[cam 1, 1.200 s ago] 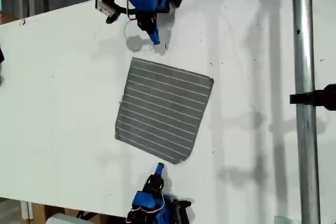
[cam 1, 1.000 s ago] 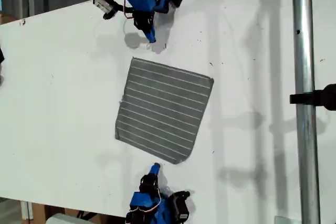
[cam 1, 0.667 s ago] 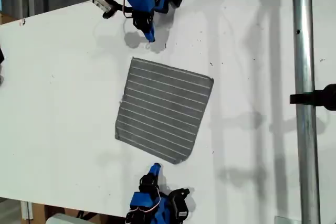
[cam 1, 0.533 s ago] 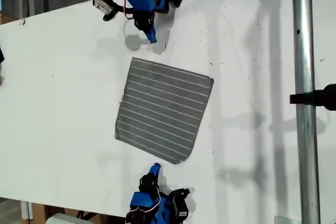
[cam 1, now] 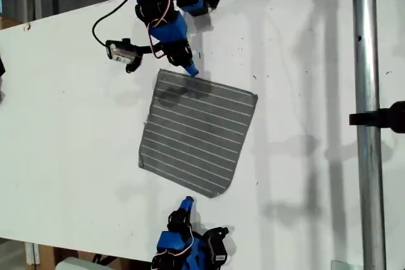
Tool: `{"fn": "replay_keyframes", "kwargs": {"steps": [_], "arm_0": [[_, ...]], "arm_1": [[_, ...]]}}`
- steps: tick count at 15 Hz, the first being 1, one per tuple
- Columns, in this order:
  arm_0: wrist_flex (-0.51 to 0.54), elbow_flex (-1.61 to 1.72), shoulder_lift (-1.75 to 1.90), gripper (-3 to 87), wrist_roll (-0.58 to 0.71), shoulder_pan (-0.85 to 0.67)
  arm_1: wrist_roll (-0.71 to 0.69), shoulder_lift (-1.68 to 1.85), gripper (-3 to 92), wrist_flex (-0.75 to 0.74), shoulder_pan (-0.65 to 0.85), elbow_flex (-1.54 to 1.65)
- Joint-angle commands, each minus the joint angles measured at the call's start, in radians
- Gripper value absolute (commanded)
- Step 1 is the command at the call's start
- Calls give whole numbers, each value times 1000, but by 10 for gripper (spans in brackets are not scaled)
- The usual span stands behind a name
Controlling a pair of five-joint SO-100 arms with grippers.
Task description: Grasp corners of a towel and fold twice.
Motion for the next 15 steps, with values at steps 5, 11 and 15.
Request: {"fn": "replay_keyframes", "kwargs": {"steps": [5,11,15], "arm_0": [[-23,8,2,-27,8,-12],[-23,8,2,-27,9,-9],[-21,8,2,-27,8,-9]], "arm_1": [[-18,-652,-2,126,-282,-738],[-91,-726,318,-12,-245,-604],[-86,-939,297,-78,-236,-617]]}}
